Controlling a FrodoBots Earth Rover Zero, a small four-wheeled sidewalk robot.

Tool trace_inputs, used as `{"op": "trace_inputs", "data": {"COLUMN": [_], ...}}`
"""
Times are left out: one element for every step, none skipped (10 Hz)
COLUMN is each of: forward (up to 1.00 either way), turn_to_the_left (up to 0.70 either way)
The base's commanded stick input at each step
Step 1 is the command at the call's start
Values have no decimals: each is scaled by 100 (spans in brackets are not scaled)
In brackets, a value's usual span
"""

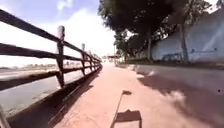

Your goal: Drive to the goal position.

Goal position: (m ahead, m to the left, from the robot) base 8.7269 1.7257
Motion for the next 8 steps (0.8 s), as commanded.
{"op": "trace_inputs", "data": {"forward": [70, 70, 70, 70, 70, 70, 70, 70], "turn_to_the_left": [26, 27, 27, 27, 27, 27, 27, 27]}}
